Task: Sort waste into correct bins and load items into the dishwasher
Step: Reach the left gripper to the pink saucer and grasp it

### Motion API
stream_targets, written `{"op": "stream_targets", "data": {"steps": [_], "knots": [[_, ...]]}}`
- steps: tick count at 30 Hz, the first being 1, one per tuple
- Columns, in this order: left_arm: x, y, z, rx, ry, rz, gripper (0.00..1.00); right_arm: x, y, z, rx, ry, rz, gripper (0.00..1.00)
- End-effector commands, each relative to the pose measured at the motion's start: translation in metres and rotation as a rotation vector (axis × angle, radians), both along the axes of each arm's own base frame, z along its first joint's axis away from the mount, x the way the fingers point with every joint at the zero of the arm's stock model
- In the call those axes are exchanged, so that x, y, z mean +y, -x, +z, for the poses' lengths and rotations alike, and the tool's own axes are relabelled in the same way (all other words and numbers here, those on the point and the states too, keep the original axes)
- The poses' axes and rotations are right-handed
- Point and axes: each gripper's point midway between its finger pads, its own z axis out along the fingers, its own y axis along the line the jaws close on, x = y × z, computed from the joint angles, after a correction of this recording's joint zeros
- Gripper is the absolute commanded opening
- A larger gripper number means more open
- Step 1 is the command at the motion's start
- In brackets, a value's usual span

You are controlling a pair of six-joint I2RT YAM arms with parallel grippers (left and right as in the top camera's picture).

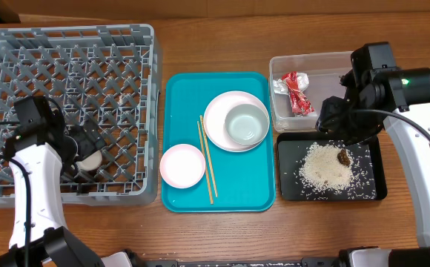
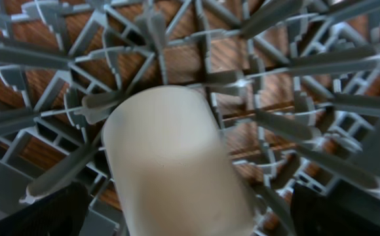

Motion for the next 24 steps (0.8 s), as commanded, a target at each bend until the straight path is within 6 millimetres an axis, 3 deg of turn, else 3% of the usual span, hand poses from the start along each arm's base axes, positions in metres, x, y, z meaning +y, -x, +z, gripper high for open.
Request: {"op": "stream_targets", "data": {"steps": [1, 6, 8, 11, 14, 18, 24], "knots": [[-0.013, -0.023, 0.042, -0.113, 0.025, -0.057, 1.0, -0.005, -0.002, 0.012, -0.045, 0.021, 0.0, 0.6], [-0.061, -0.036, 0.087, -0.196, 0.007, -0.228, 1.0, -0.031, -0.004, 0.017, -0.072, 0.09, -0.096, 0.61], [-0.092, -0.037, 0.096, -0.221, 0.006, -0.325, 1.0, -0.043, -0.004, 0.022, -0.09, 0.089, -0.14, 0.61], [-0.146, -0.034, 0.098, -0.214, 0.02, -0.487, 1.0, -0.066, -0.002, 0.029, -0.112, 0.08, -0.222, 0.7], [-0.2, -0.022, 0.087, -0.166, 0.046, -0.653, 1.0, -0.082, 0.002, 0.03, -0.107, 0.071, -0.275, 0.75], [-0.252, -0.002, 0.062, -0.075, 0.071, -0.814, 1.0, -0.088, 0.004, 0.029, -0.099, 0.056, -0.301, 0.75], [-0.29, 0.023, 0.005, 0.12, 0.072, -0.875, 1.0, -0.087, 0.004, 0.029, -0.098, 0.055, -0.301, 0.76]]}}
